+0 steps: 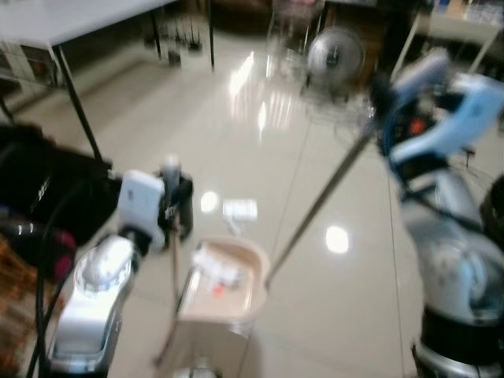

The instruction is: Sweep floor

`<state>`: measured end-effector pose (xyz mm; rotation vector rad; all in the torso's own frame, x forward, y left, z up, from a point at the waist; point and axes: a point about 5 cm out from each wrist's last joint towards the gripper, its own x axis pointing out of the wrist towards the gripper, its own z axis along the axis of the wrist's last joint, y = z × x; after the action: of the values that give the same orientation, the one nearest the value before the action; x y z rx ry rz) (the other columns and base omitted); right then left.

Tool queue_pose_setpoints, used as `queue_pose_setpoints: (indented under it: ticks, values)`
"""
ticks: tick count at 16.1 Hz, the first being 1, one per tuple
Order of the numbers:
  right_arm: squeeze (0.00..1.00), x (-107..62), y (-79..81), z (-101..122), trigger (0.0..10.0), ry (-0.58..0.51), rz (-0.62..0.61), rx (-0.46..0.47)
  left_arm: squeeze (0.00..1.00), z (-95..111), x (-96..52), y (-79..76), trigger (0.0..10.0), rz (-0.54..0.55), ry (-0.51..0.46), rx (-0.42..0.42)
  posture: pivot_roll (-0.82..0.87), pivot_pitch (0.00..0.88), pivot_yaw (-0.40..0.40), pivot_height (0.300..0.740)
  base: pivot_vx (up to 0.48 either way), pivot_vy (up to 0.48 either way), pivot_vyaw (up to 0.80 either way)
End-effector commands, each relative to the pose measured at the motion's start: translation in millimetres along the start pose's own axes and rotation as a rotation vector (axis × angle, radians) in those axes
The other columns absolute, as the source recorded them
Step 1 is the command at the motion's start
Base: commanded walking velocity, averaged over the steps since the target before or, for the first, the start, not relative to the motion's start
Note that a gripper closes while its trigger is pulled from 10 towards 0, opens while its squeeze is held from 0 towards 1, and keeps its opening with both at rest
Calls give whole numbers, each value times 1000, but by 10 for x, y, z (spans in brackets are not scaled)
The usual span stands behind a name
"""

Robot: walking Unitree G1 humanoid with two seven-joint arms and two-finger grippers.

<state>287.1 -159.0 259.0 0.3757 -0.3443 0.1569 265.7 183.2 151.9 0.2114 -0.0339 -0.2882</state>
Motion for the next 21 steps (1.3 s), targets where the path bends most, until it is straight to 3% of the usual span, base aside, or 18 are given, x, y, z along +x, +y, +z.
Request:
queue_pose_setpoints:
  ticks: [1, 6, 10, 12, 21]
  values:
    - [0, 27, 29, 101, 10000, -48, 15, 14, 0, 81, -4, -4, 10000, 2, -40, 13, 44, 46, -53, 740, 0, 0, 0]
    - [0, 84, 15, 220, 10000, -97, 12, 59, 0, 71, -21, -12, 10000, -16, -41, 16, 43, 52, -53, 740, 167, 0, 0]
    - [0, 140, 22, 344, 10000, -117, 31, 23, 0, 71, 8, -33, 10000, -8, -38, 21, 39, 54, -50, 740, 386, 0, 0]
    - [0, 156, 23, 379, 10000, -124, 33, 14, 0, 77, 12, -44, 10000, -10, -41, 20, 38, 57, -49, 740, 394, 0, 800]
    - [0, 197, -31, 525, 10000, -170, 20, 35, 0, 67, -2, -78, 10000, -22, -34, 24, 31, 67, -48, 740, 393, 0, 89]
